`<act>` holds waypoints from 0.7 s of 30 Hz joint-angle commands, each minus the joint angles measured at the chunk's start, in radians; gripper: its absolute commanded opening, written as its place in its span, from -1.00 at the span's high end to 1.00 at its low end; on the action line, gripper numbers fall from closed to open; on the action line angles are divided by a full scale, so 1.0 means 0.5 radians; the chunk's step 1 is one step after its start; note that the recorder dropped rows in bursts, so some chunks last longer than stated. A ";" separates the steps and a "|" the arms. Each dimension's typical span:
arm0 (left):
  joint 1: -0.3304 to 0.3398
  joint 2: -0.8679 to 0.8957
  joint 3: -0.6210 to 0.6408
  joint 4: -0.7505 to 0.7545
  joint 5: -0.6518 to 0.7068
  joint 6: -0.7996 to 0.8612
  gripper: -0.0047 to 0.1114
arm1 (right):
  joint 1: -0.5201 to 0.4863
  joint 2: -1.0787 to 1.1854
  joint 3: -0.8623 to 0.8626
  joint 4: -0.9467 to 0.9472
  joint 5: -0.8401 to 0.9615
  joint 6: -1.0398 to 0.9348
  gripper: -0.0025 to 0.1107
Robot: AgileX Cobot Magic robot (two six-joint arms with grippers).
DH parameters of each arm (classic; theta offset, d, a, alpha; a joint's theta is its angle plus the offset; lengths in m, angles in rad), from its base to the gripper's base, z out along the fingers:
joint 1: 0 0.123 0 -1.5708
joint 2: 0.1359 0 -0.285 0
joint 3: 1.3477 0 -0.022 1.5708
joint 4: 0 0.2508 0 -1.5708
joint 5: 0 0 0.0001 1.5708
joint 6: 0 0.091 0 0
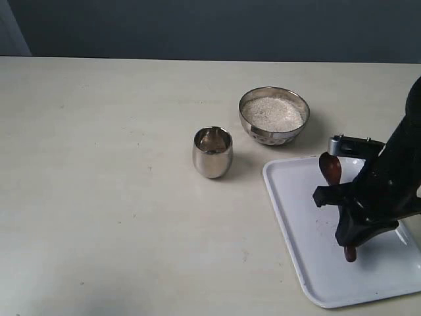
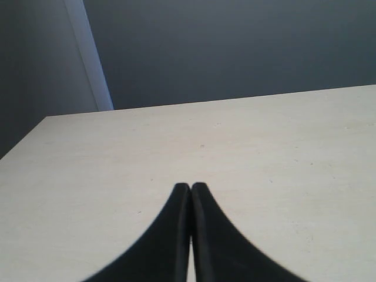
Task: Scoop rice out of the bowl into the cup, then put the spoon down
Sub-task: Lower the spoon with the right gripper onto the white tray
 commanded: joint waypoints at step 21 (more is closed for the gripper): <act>0.000 -0.011 -0.005 0.005 -0.014 -0.006 0.91 | -0.012 0.127 0.000 0.013 -0.016 -0.039 0.97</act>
